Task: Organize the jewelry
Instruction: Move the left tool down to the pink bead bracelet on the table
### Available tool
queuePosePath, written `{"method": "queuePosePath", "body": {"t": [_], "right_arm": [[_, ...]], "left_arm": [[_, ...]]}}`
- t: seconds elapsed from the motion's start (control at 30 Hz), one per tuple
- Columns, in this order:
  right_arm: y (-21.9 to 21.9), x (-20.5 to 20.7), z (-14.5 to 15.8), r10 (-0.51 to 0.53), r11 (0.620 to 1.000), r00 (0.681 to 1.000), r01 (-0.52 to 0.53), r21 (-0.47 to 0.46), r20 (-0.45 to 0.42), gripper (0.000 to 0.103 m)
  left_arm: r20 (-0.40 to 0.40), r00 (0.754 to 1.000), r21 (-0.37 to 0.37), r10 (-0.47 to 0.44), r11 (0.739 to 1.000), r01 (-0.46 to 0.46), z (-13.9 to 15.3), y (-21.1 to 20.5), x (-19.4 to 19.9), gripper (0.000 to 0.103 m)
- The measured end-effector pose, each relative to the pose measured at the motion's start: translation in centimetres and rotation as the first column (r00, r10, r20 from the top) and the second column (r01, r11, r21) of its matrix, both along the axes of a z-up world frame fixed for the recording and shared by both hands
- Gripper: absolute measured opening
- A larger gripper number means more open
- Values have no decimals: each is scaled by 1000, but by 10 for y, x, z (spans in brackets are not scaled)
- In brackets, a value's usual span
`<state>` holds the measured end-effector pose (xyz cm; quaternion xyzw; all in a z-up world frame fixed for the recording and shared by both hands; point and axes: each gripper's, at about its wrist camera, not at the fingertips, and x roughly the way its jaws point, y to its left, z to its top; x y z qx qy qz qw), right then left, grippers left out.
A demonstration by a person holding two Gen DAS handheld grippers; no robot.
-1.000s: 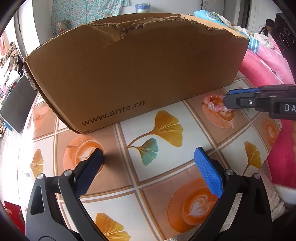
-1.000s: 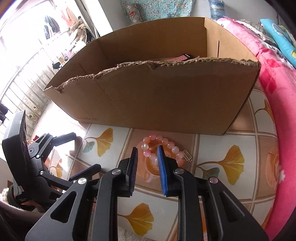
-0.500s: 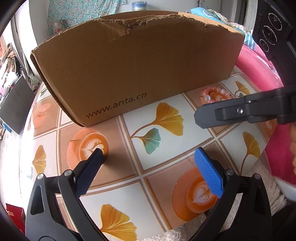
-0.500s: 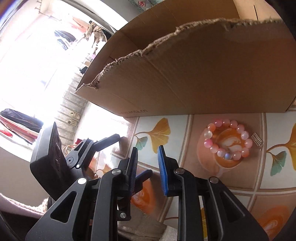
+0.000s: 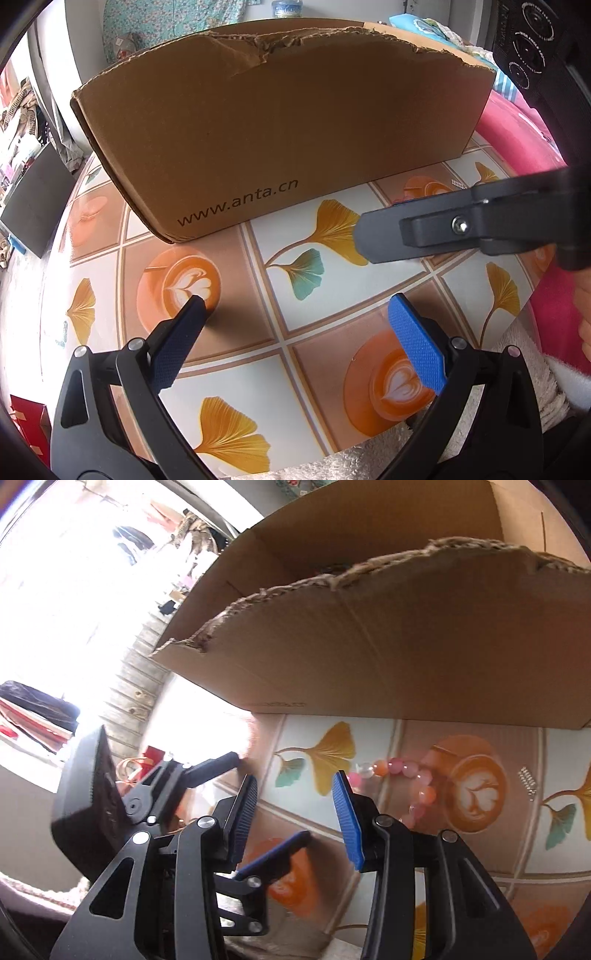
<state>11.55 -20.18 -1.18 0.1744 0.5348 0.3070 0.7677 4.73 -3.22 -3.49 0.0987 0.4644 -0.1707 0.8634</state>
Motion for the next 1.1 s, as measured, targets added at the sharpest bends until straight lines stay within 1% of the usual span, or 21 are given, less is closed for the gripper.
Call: {"method": "queuePosePath", "body": {"t": [0.03,0.07,0.13,0.23,0.27,0.33,0.4,0.43,0.5,0.57,0.67,0.77,0.83,0.87,0.9,1.0,1.03,1.1], "right_arm": [[1,-2,4,9,1000,1000,-9,22,9,42],[1,-4,8,10,1000,1000,-11,19,25,42],[-5,-7,15,-3,1000,998,4,-16,59,42],[-27,-15,23,-63,997,993,68,-49,98,42],[-36,-18,25,-91,992,989,100,-73,117,42],[-58,-25,24,-146,971,975,174,-165,167,42],[-66,-30,20,-197,932,962,243,-268,186,41],[-70,-32,17,-214,914,958,265,-306,191,35],[-77,-36,11,-228,886,951,291,-361,207,30],[-78,-36,7,-226,864,947,303,-402,227,27],[-77,-35,3,-198,851,949,291,-437,248,23],[-63,-27,-8,-148,833,953,265,-485,265,20],[-55,-23,-11,-118,835,953,248,-491,280,15],[-58,-17,-12,-107,842,956,234,-486,274,12],[-59,-14,-12,-102,853,960,220,-473,262,5],[-67,-8,-12,-103,868,967,202,-453,233,5],[-70,-8,-12,-118,879,968,204,-432,220,5],[-80,-8,-13,-168,907,968,225,-355,185,5]], "left_arm": [[0,1000,0,-1,1000,1,0,2,-1,96],[0,1000,0,-1,1000,1,0,1,-1,96],[2,1000,-1,-2,1000,2,0,2,-2,96],[2,1000,-1,-6,1000,6,0,0,-1,96],[3,1000,-1,-8,1000,8,0,0,-1,96],[9,1000,-4,-13,1000,13,0,0,-1,96],[19,1000,-7,-19,1000,19,-1,0,-3,96],[20,1000,-8,-21,1000,21,-1,0,-3,96],[17,1000,-6,-23,1000,23,-1,-1,-3,96],[13,1000,-5,-24,1000,24,-1,-2,-2,96],[14,1000,-5,-25,1000,25,-1,-3,1,96],[16,1000,-6,-27,1000,27,-1,-4,1,96],[17,999,-6,-28,1000,28,-1,-4,2,96],[18,999,-5,-29,1000,29,-1,-5,2,96],[18,999,-5,-30,1000,30,-1,-5,3,96],[16,999,-5,-30,1000,30,-1,-6,4,96],[16,999,-5,-30,1000,30,0,-6,4,96],[16,999,-5,-29,1000,29,-1,-6,4,96]]}}
